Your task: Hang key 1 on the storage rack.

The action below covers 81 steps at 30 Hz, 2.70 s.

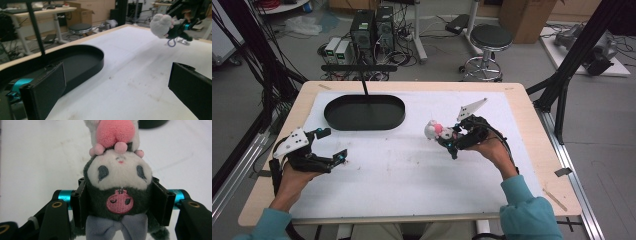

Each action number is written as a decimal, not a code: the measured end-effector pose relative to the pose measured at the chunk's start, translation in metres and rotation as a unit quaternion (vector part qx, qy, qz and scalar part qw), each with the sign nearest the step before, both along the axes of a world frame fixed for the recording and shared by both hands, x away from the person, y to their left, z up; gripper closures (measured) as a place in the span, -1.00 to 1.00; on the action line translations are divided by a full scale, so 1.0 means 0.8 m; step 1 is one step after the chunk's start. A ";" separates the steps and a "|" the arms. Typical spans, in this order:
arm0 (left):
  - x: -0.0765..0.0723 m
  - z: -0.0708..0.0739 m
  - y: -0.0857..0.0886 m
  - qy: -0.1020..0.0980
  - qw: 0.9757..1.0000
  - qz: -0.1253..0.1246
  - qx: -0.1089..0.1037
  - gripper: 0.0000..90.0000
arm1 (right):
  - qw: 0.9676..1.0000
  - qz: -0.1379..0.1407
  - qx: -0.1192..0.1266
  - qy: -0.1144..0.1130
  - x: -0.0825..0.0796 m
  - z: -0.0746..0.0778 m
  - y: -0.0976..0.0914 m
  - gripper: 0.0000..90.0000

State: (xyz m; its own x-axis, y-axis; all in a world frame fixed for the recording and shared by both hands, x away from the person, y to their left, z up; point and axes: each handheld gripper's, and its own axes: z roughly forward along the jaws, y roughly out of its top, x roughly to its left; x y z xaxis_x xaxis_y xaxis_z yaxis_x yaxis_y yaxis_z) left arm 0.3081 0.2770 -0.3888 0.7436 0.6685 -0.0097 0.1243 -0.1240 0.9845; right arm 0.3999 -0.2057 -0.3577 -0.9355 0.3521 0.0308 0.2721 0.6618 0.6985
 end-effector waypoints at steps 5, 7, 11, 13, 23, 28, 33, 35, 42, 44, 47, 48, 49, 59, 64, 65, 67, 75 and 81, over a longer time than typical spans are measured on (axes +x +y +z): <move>0.015 0.020 -0.011 0.007 0.999 -0.034 0.005 -0.96 | 0.999 0.025 0.023 -0.012 -0.005 0.014 0.015 -0.09; 0.021 0.029 -0.019 0.010 0.999 -0.051 0.010 -0.96 | 0.999 0.037 0.025 -0.015 -0.007 0.019 0.022 -0.09; 0.030 0.041 -0.033 0.013 0.997 -0.077 0.025 -0.96 | 0.998 0.056 0.030 -0.021 -0.010 0.026 0.037 -0.09; 0.034 0.046 -0.041 0.015 0.996 -0.086 0.025 -0.96 | 0.997 0.065 0.030 -0.024 -0.011 0.029 0.043 -0.09; 0.052 0.064 -0.083 0.018 0.989 -0.134 0.054 -0.96 | 0.993 0.100 0.046 -0.032 -0.013 0.041 0.067 -0.09; 0.058 0.071 -0.103 0.021 0.986 -0.157 0.057 -0.96 | 0.992 0.113 0.052 -0.032 -0.014 0.042 0.073 -0.09; 0.063 0.076 -0.121 0.023 0.983 -0.169 0.064 -0.96 | 0.991 0.120 0.058 -0.030 -0.015 0.043 0.075 -0.10; 0.065 0.078 -0.128 0.022 0.982 -0.176 0.066 -0.96 | 0.990 0.124 0.061 -0.030 -0.015 0.043 0.076 -0.10; 0.070 0.080 -0.153 0.029 0.976 -0.200 0.077 -0.96 | 0.988 0.134 0.063 -0.035 -0.018 0.045 0.079 -0.10; 0.070 0.080 -0.161 0.030 0.975 -0.207 0.078 -0.96 | 0.988 0.136 0.062 -0.036 -0.019 0.046 0.079 -0.10; 0.070 0.079 -0.171 0.034 0.972 -0.217 0.077 -0.96 | 0.988 0.139 0.065 -0.037 -0.020 0.047 0.080 -0.10; 0.070 0.079 -0.173 0.034 0.972 -0.219 0.081 -0.96 | 0.988 0.138 0.065 -0.037 -0.021 0.047 0.080 -0.10; 0.070 0.079 -0.176 0.035 0.971 -0.221 0.083 -0.96 | 0.987 0.140 0.065 -0.038 -0.021 0.048 0.080 -0.10; 0.070 0.076 -0.189 0.043 0.966 -0.236 0.092 -0.96 | 0.986 0.149 0.062 -0.041 -0.022 0.051 0.084 -0.10; 0.071 0.076 -0.192 0.050 0.966 -0.240 0.084 -0.96 | 0.985 0.155 0.062 -0.042 -0.023 0.053 0.089 -0.10; 0.072 0.076 -0.192 0.049 0.966 -0.238 0.090 -0.96 | 0.985 0.157 0.063 -0.042 -0.022 0.053 0.090 -0.10; 0.072 0.076 -0.192 0.053 0.966 -0.237 0.089 -0.96 | 0.985 0.158 0.062 -0.043 -0.022 0.052 0.090 -0.10; 0.072 0.077 -0.188 0.052 0.962 -0.254 0.090 -0.64 | 0.984 0.160 0.060 -0.042 -0.022 0.051 0.092 -0.11; 0.073 0.077 -0.186 0.061 0.957 -0.272 0.079 -0.41 | 0.984 0.164 0.062 -0.043 -0.023 0.052 0.091 -0.11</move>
State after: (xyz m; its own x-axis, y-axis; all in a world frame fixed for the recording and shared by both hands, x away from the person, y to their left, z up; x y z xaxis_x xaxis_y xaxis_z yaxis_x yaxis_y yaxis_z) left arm 0.3666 0.1286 -0.3269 0.9817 0.1839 -0.0493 0.1122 -0.3499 0.9301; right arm 0.3815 -0.1329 -0.3160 -0.9991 0.0293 -0.0296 -0.0054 0.6131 0.7900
